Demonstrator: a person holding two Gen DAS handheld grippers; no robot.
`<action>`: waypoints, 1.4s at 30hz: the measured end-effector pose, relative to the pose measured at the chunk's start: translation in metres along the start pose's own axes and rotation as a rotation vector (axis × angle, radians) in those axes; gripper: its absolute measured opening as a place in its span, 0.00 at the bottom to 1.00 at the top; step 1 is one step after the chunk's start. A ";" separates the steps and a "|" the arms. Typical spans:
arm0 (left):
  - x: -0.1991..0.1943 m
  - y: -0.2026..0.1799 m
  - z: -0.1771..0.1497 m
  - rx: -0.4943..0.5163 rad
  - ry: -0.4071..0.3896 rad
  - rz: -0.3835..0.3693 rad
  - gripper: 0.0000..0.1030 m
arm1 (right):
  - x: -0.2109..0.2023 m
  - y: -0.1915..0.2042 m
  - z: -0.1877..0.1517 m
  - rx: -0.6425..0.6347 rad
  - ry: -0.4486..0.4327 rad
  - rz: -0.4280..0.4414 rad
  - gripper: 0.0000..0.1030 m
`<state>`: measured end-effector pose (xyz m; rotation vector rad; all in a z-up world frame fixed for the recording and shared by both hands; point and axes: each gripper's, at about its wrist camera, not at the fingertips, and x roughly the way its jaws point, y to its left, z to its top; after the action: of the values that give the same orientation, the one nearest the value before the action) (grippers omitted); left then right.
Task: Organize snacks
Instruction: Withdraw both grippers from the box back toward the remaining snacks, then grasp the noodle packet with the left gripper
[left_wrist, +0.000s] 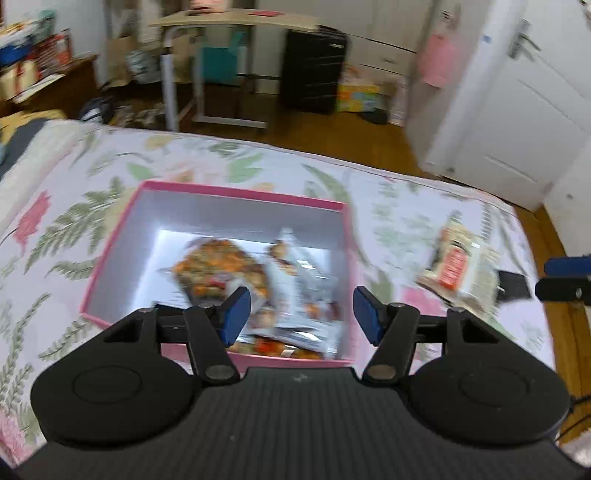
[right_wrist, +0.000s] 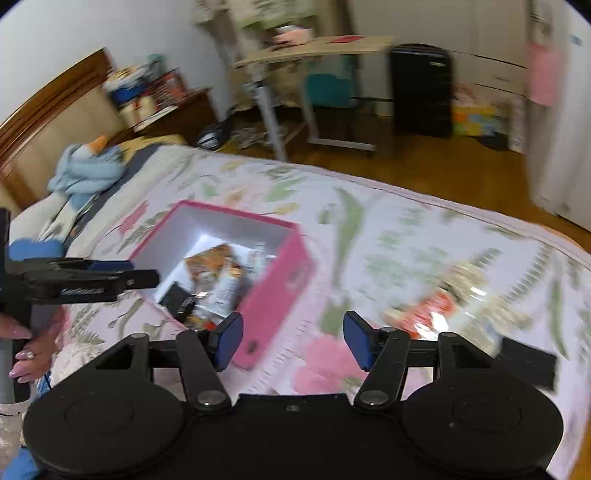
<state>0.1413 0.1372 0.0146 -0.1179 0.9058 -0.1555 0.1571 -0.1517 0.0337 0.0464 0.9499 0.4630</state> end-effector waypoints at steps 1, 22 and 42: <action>0.001 -0.009 0.000 0.016 0.006 -0.020 0.64 | -0.007 -0.011 -0.003 0.025 -0.002 -0.012 0.65; 0.137 -0.155 -0.007 0.163 -0.027 -0.132 0.66 | 0.072 -0.175 -0.076 0.324 -0.008 -0.087 0.66; 0.267 -0.187 0.002 0.079 0.060 -0.241 0.66 | 0.137 -0.227 -0.104 0.648 -0.123 -0.016 0.66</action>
<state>0.2895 -0.0953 -0.1592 -0.1496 0.9428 -0.4203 0.2239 -0.3184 -0.1877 0.6455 0.9449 0.1197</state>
